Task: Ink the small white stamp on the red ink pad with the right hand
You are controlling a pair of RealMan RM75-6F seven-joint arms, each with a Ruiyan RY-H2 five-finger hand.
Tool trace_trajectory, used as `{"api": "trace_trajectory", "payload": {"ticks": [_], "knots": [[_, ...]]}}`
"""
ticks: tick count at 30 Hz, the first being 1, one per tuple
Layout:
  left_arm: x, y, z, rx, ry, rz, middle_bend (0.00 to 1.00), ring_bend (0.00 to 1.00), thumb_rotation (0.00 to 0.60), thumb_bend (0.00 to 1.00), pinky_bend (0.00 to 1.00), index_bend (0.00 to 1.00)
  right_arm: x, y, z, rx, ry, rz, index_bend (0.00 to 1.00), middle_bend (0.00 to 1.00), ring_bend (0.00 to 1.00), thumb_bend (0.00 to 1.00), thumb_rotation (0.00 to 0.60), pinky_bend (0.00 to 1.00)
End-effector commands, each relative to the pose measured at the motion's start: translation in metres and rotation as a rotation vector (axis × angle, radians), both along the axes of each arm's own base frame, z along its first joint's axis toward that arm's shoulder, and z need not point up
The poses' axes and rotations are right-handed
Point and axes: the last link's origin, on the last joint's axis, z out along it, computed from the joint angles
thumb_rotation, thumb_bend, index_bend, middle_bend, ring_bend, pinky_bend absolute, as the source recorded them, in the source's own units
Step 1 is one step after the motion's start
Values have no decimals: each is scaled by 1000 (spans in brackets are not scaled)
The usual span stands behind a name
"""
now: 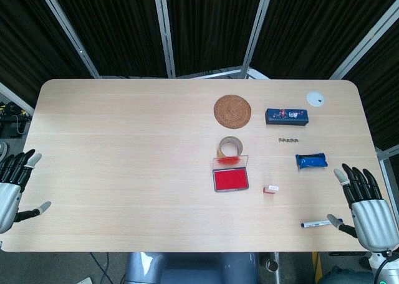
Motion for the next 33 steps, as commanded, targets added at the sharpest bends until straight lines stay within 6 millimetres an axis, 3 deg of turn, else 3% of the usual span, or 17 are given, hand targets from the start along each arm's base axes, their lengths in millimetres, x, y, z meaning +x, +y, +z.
{"api": "trace_trajectory", "payload": {"ticks": [1, 8, 11, 12, 15, 23, 29, 33], "knots": [[0, 0, 0, 1, -1, 1, 0, 0, 600, 0, 0, 0, 0, 0, -1, 2, 1, 1, 0, 0, 0, 0, 600, 0], [0, 0, -1, -5, 4, 4, 0, 0, 600, 0, 0, 0, -2, -2, -4, 23, 7, -5, 0, 0, 23, 0, 600, 18], [0, 2, -3, -4, 11, 7, 0, 0, 600, 0, 0, 0, -4, -11, -10, 49, 24, -6, 0, 0, 281, 0, 600, 336], [-1, 2, -3, -3, 13, 9, 0, 0, 600, 0, 0, 0, -4, -14, -11, 52, 31, -1, 0, 0, 424, 0, 600, 508], [-3, 4, -4, -6, 18, 27, 0, 0, 600, 0, 0, 0, -4, -38, -21, 84, 80, 23, 0, 0, 613, 0, 600, 684], [-5, 6, -4, 17, 40, 60, 0, 0, 600, 0, 0, 0, 18, -97, -60, 291, 81, 20, 8, 50, 705, 0, 600, 763], [-8, 11, -11, 2, 66, 88, 0, 0, 600, 0, 0, 0, 41, -121, -80, 365, 27, 7, 169, 168, 734, 14, 600, 797], [-8, 13, -16, -8, 80, 96, 0, 0, 600, 0, 0, 0, 44, -127, -94, 416, 32, -41, 207, 222, 737, 56, 600, 801]]}}
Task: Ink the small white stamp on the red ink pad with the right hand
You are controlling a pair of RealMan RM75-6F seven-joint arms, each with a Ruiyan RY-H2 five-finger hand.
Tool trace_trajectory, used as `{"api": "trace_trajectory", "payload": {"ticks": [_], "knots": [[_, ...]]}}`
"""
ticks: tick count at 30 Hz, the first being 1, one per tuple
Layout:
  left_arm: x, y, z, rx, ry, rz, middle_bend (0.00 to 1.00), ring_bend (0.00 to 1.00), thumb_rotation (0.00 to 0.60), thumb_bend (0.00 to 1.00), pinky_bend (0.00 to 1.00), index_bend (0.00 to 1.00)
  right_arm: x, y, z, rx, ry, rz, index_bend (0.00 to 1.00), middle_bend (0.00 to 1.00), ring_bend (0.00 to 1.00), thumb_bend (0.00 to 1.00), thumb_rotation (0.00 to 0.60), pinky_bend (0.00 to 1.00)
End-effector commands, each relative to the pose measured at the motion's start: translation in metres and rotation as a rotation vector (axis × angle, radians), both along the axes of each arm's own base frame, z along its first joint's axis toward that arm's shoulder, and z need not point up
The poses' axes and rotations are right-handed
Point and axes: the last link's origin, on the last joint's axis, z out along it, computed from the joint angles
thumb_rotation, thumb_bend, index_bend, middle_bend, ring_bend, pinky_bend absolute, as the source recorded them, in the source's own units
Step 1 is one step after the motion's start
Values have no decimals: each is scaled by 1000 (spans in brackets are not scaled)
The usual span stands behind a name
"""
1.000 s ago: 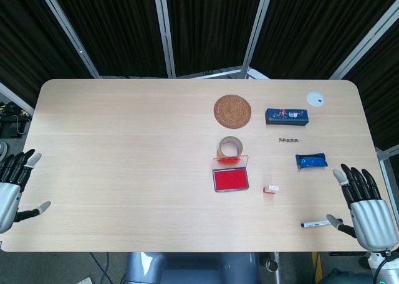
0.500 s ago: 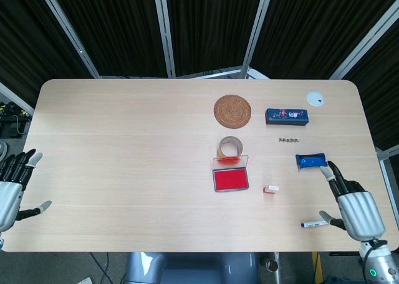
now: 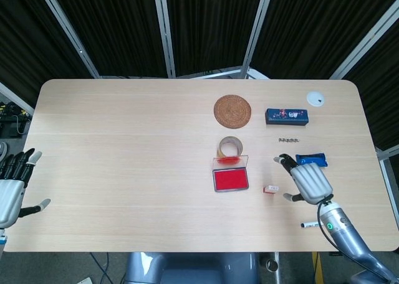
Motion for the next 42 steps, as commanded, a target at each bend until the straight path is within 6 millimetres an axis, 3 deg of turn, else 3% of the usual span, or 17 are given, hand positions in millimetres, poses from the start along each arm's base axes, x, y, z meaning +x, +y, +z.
{"api": "trace_trajectory", "payload": {"ticks": [1, 15, 24, 42], "knots": [[0, 2, -3, -7, 7, 4, 0, 0, 600, 0, 0, 0, 9, -8, -18, 53, 3, -41, 214, 230, 737, 66, 600, 801], [1, 3, -7, -21, 13, 7, 0, 0, 600, 0, 0, 0, -22, -6, -52, 75, 116, -190, 289, 323, 740, 214, 600, 800], [4, 2, -7, -30, 0, 1, 0, 0, 600, 0, 0, 0, -22, -3, -73, 86, 141, -204, 321, 376, 739, 244, 600, 800], [2, 3, -6, -32, -4, 10, 0, 0, 600, 0, 0, 0, -19, -7, -86, 83, 156, -279, 388, 456, 740, 292, 600, 801]]}}
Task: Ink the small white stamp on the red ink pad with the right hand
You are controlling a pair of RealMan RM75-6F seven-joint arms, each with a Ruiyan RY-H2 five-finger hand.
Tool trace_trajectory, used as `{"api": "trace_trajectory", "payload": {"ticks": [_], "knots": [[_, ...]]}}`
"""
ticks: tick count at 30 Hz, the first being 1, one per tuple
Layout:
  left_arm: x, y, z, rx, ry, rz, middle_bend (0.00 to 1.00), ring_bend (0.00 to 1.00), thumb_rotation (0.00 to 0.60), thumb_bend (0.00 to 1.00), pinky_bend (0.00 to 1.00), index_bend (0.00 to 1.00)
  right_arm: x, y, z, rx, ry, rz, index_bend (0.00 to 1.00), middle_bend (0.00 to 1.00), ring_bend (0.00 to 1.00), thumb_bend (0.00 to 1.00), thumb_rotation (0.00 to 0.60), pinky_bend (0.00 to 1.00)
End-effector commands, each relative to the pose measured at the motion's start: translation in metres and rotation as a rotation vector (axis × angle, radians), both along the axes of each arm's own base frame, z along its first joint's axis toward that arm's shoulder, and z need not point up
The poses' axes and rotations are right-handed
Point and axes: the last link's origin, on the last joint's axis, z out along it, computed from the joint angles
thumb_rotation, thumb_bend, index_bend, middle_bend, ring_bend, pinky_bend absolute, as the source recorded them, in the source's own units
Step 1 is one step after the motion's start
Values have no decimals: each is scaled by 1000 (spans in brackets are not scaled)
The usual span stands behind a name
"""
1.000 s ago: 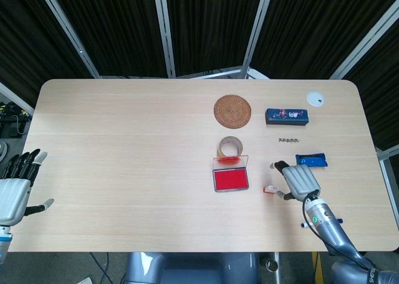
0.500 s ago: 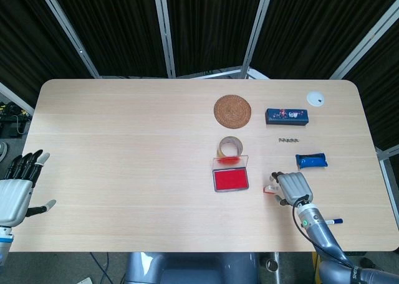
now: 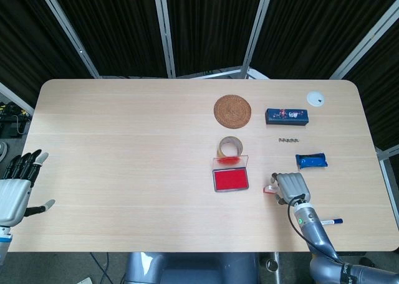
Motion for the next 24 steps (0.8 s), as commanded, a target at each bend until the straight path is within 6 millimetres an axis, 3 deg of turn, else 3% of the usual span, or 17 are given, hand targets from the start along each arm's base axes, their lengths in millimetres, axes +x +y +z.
{"api": "trace_trajectory", "payload": {"ticks": [1, 8, 16, 24], "knots": [[0, 0, 0, 0, 0, 1, 0, 0, 600, 0, 0, 0, 1, -1, -1, 5, -2, -6, 393, 460, 740, 295, 600, 801], [1, 0, 0, 1, -2, 1, 0, 0, 600, 0, 0, 0, 3, -2, -5, 11, -18, -22, 426, 489, 740, 337, 600, 801], [0, 0, -1, 1, 0, 1, 0, 0, 600, 0, 0, 0, 7, -4, -7, 2, -23, 4, 561, 600, 739, 418, 600, 801], [0, 1, -1, -1, 1, 2, 0, 0, 600, 0, 0, 0, 19, -6, 2, -13, -30, 83, 580, 622, 739, 433, 600, 800]]}}
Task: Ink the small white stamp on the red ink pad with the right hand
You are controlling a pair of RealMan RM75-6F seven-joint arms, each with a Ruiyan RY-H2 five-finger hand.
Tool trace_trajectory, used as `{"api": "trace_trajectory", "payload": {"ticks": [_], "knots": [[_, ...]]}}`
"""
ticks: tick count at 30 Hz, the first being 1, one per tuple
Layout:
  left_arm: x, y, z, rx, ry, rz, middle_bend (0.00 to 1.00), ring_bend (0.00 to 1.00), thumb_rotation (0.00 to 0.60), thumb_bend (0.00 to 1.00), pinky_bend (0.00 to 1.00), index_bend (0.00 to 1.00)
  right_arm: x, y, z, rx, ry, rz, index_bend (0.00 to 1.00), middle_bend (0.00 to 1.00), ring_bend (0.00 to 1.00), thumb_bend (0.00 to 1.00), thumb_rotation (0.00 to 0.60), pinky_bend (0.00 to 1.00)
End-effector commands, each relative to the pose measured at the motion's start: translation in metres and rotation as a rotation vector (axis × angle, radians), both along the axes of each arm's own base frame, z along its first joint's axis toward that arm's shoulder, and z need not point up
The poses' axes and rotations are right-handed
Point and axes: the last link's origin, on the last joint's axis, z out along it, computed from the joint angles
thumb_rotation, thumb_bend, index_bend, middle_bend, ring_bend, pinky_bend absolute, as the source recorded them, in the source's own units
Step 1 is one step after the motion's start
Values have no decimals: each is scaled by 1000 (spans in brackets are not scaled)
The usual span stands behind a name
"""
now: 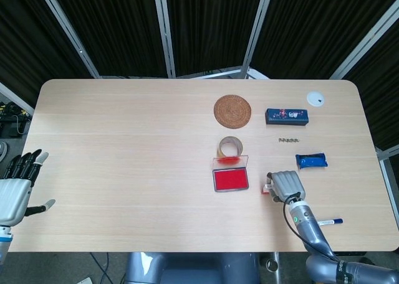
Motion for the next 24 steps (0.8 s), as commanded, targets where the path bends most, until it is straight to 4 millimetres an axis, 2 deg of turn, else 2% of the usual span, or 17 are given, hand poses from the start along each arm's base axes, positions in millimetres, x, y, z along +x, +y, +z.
{"api": "trace_trajectory", "payload": {"ticks": [1, 7, 13, 18, 24], "knots": [[0, 0, 0, -1, 1, 0, 0, 0, 600, 0, 0, 0, 11, -1, 7, -8, -18, 59, 582, 623, 740, 434, 600, 800], [0, 1, -1, -4, 3, 2, 0, 0, 600, 0, 0, 0, 39, -6, 17, -12, -55, 236, 584, 627, 740, 437, 600, 800], [-2, 3, -2, -3, 7, 13, 0, 0, 600, 0, 0, 0, 64, -20, 17, -4, -126, 340, 585, 627, 740, 448, 600, 799], [-5, 6, -2, -2, 11, 29, 0, 0, 600, 0, 0, 0, 77, -30, 8, 16, -164, 365, 584, 627, 739, 458, 600, 799], [-7, 9, -4, -7, 19, 49, 0, 0, 600, 0, 0, 0, 85, -33, -13, 54, -192, 367, 584, 627, 739, 460, 600, 799]]}}
